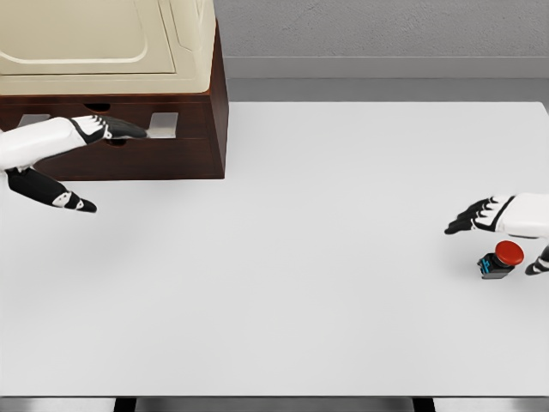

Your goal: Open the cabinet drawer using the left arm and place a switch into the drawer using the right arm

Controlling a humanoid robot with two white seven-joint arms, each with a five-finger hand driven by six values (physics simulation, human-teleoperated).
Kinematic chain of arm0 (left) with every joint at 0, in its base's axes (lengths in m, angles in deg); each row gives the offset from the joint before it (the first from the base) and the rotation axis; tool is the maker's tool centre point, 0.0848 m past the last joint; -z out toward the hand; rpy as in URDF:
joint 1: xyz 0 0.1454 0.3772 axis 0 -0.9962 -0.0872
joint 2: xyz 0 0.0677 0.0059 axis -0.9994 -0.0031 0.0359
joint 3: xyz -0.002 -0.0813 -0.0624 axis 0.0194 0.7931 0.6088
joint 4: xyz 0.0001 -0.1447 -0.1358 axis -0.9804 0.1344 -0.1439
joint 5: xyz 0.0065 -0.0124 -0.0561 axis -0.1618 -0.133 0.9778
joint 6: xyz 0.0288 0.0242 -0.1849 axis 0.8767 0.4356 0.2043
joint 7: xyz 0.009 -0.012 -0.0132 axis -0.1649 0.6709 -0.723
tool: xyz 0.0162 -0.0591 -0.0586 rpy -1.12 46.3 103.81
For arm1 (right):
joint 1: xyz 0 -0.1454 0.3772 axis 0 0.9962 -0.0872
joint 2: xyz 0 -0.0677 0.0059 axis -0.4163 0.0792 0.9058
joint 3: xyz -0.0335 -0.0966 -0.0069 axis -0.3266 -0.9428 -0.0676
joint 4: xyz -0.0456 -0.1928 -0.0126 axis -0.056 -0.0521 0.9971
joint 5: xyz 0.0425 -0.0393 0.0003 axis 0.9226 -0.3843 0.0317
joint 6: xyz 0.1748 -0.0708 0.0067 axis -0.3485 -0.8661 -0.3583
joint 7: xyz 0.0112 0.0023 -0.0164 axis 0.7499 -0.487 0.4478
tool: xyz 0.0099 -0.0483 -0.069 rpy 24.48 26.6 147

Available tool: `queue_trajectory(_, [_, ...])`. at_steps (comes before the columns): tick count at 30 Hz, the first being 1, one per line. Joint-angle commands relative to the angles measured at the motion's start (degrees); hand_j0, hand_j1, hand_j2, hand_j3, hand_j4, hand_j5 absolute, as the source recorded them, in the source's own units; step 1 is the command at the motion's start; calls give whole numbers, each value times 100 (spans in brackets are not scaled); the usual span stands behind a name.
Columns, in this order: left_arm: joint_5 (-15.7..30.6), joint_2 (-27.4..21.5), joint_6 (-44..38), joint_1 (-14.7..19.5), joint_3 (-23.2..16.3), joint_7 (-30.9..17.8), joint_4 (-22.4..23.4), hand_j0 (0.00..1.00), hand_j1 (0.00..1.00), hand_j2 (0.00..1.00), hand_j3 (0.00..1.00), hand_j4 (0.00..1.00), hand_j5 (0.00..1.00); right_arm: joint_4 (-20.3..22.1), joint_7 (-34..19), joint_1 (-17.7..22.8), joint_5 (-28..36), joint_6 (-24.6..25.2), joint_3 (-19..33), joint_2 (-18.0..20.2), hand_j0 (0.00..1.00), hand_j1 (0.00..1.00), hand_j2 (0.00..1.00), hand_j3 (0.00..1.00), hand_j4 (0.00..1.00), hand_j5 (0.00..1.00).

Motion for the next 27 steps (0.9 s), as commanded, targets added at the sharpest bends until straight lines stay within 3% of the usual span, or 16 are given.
queue_trajectory(1, [51,67,-11,9,8,-26,162,100,100,100,100,100,100,-1,-27,1,29,10,-23,59,100,100,100,100,100,100])
queue_trajectory(6, [-45,313,-11,255,-1,-34,127,100,100,100,100,100,100,-27,-27,10,-24,10,-163,76,100,100,100,100,100,100])
queue_trajectory(18, [210,296,-11,264,-63,-368,224,100,100,100,100,100,100,-238,246,27,-6,10,-207,138,100,100,100,100,100,100])
queue_trajectory(27, [210,304,-11,246,-72,-377,619,100,100,100,100,100,100,-388,263,36,-15,10,-304,-161,100,100,100,100,100,100])
